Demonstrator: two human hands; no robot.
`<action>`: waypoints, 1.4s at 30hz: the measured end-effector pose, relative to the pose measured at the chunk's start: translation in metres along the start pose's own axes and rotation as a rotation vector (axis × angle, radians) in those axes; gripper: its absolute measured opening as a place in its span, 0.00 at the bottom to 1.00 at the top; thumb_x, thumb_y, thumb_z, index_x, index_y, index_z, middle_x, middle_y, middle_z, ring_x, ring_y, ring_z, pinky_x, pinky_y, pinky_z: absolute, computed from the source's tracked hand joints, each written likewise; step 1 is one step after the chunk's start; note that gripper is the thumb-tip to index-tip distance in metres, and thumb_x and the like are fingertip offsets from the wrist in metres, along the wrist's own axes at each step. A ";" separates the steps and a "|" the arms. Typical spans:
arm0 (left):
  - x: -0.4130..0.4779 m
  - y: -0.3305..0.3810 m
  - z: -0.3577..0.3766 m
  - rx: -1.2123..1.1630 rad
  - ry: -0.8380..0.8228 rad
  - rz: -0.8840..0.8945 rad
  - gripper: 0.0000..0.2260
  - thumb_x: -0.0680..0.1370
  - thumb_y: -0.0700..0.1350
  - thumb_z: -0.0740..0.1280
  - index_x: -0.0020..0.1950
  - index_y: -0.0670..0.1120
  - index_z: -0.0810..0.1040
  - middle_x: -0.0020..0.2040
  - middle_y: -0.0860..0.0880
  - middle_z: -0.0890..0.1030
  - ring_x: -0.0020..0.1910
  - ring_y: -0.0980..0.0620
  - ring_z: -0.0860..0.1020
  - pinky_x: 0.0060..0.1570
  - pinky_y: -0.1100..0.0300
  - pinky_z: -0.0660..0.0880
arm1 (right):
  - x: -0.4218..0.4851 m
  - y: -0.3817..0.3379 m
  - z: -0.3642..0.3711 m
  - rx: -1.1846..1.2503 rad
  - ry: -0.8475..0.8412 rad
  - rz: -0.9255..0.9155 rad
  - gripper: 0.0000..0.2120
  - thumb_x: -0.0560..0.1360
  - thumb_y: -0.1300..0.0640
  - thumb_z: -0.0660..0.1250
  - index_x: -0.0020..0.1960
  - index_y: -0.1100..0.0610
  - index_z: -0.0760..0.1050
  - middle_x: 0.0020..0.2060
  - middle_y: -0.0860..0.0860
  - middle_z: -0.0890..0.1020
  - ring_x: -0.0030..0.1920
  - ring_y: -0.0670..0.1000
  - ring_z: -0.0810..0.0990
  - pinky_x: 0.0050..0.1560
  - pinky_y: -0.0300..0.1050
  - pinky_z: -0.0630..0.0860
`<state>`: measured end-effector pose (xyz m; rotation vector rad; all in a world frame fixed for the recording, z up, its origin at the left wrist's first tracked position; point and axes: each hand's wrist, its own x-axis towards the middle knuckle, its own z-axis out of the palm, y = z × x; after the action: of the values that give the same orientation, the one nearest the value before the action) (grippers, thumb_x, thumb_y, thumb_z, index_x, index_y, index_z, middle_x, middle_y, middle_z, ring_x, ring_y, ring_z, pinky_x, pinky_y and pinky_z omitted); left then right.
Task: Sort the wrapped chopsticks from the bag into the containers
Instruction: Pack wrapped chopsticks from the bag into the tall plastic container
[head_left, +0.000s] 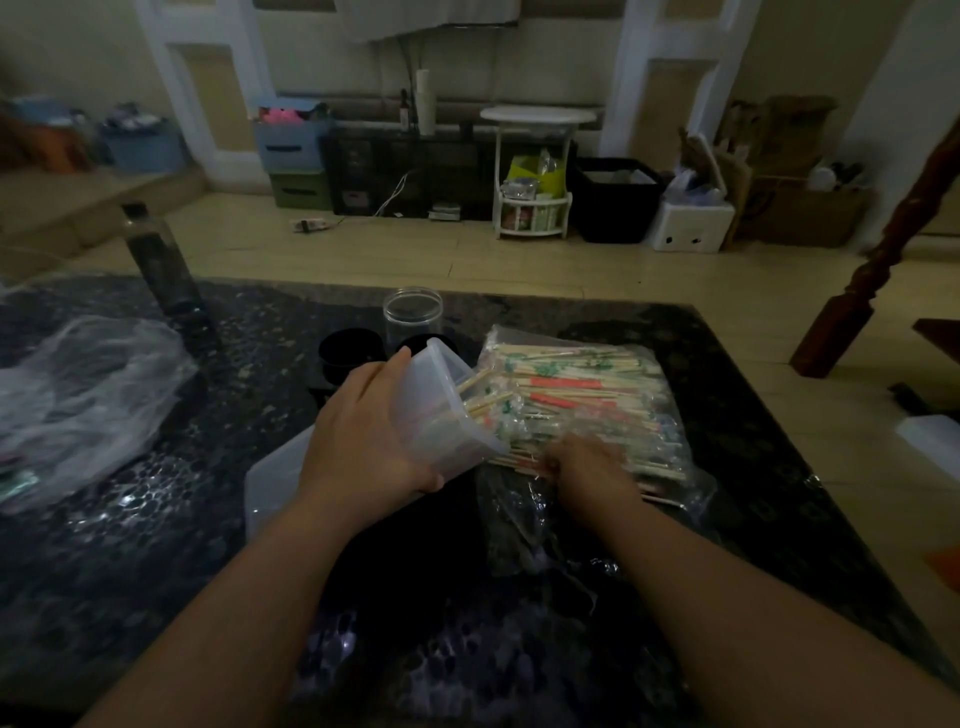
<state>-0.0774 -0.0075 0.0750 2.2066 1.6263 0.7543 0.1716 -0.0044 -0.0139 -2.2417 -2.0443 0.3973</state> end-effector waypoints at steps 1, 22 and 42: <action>0.000 0.001 0.000 0.004 -0.005 0.001 0.58 0.56 0.49 0.83 0.79 0.54 0.54 0.72 0.53 0.63 0.69 0.50 0.64 0.63 0.54 0.65 | 0.000 0.000 0.000 0.016 0.002 -0.002 0.12 0.74 0.62 0.63 0.53 0.49 0.78 0.53 0.55 0.78 0.56 0.58 0.76 0.56 0.49 0.74; -0.003 0.002 0.001 0.030 -0.007 -0.002 0.58 0.56 0.50 0.83 0.79 0.54 0.54 0.73 0.53 0.62 0.70 0.49 0.63 0.65 0.52 0.65 | -0.006 -0.004 0.002 -0.075 -0.189 0.016 0.13 0.79 0.54 0.63 0.62 0.55 0.76 0.59 0.57 0.80 0.56 0.58 0.79 0.53 0.47 0.75; -0.005 0.004 -0.002 0.036 -0.024 0.020 0.58 0.56 0.50 0.83 0.79 0.53 0.54 0.73 0.52 0.62 0.71 0.49 0.62 0.66 0.53 0.63 | -0.064 -0.018 -0.009 -0.162 0.099 0.017 0.20 0.80 0.49 0.59 0.71 0.51 0.67 0.58 0.54 0.81 0.55 0.57 0.82 0.50 0.48 0.76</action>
<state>-0.0764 -0.0134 0.0776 2.2511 1.6207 0.7060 0.1516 -0.0649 0.0080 -2.3183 -2.0765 0.1224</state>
